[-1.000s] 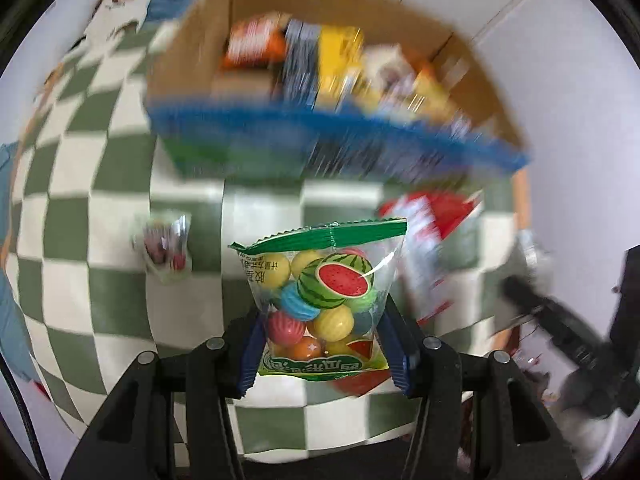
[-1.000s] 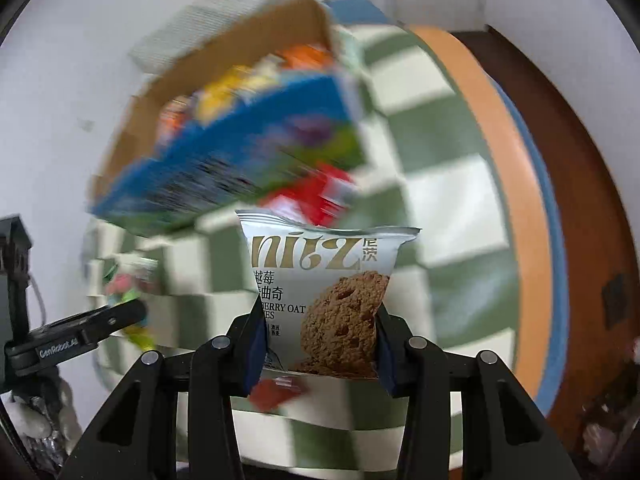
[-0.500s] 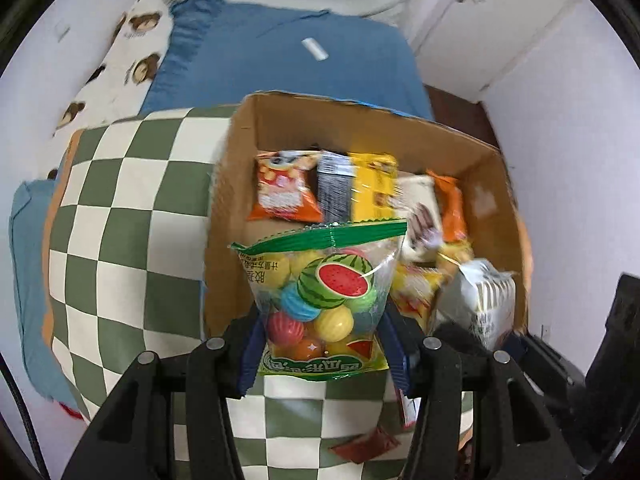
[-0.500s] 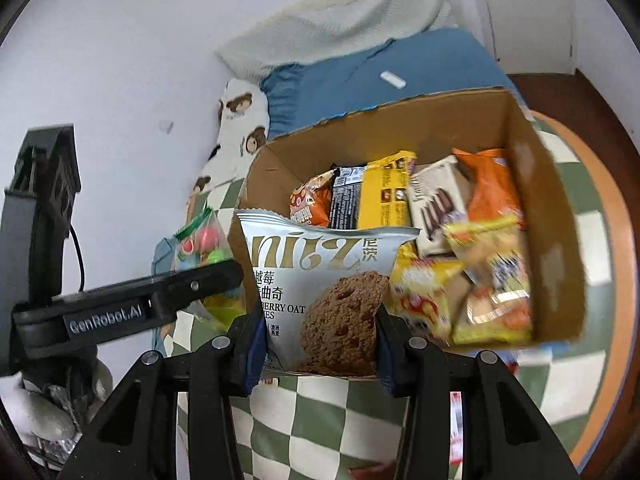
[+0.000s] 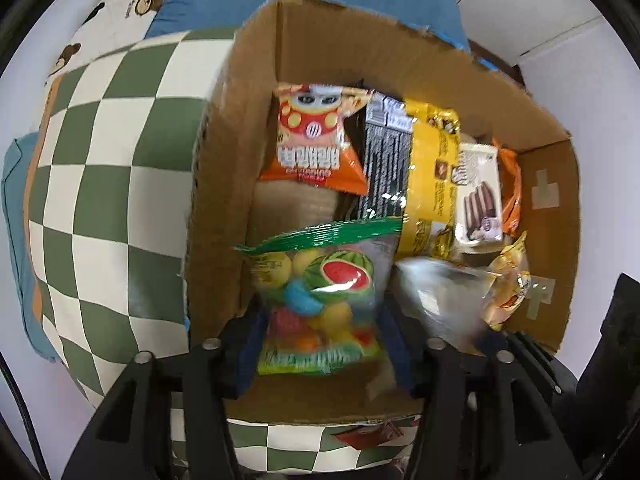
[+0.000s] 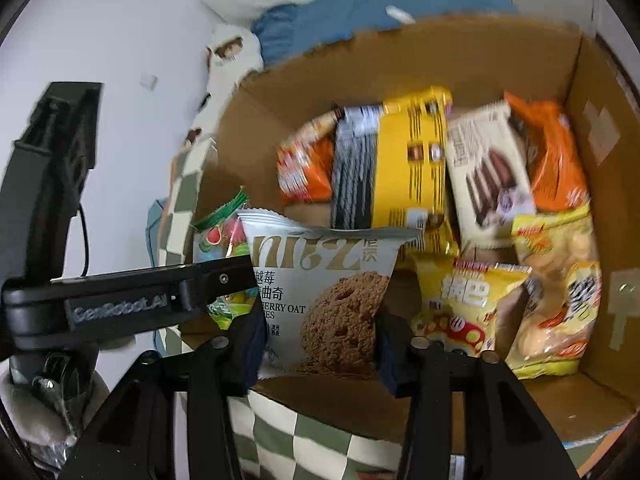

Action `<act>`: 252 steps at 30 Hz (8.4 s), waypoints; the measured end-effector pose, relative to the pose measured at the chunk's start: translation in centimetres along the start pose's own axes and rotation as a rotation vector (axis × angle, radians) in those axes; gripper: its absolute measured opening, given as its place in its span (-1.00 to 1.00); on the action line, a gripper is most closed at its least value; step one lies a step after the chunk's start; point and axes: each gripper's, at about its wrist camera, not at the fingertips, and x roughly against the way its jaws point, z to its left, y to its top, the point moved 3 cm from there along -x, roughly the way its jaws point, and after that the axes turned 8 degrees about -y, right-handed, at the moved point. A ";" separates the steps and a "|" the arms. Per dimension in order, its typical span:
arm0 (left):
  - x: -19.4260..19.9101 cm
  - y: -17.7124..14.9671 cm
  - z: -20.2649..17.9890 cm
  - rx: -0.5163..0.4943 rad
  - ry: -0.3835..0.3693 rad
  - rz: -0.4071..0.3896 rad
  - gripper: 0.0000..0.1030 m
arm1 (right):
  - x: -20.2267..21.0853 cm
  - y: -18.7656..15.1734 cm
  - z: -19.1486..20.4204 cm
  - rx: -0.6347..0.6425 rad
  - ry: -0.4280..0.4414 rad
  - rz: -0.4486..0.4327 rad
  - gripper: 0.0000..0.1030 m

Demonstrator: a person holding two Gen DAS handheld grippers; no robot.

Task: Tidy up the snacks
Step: 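Carry both packs into the cardboard box and open both tools, then move both tools back over the mat toward the remaining red packets, then grasp the dark red packet with the left tool while the right grasps the red-white spicy strip pack, then carry both red packets into the cardboard box and open both tools, then move both tools back over the mat toward the last two packets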

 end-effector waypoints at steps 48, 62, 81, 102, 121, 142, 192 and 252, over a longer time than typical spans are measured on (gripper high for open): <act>12.2 -14.1 -6.5 -0.286 0.115 -0.579 0.61 | 18.8 -10.1 -4.0 0.013 -0.439 -0.490 0.86; 14.5 -18.5 -8.0 -0.310 0.075 -0.676 0.94 | 25.1 -15.9 -3.4 -0.030 -0.431 -0.657 0.91; -13.7 -26.2 -9.2 -0.639 0.170 0.062 0.94 | 8.1 -21.0 -16.4 -0.242 -0.296 -0.188 0.07; -13.5 -21.6 2.7 -0.039 0.005 0.016 0.12 | -1.8 -15.0 -10.3 0.023 -0.395 -0.018 0.19; -12.7 -21.0 1.4 -0.057 0.019 0.000 0.10 | -3.3 -20.0 -9.4 -0.036 -0.413 0.037 0.38; -5.5 -20.7 -3.5 -0.191 -0.056 -0.098 0.05 | 1.8 -22.5 -7.2 -0.006 -0.376 -0.112 -0.04; -1.0 4.3 -4.8 -0.101 0.047 -0.133 0.87 | 5.0 7.2 -9.0 -0.020 -0.430 -0.102 0.87; 12.0 -18.4 -5.1 -0.213 0.126 -0.619 0.87 | 21.8 -14.3 -4.7 -0.031 -0.286 -0.536 0.87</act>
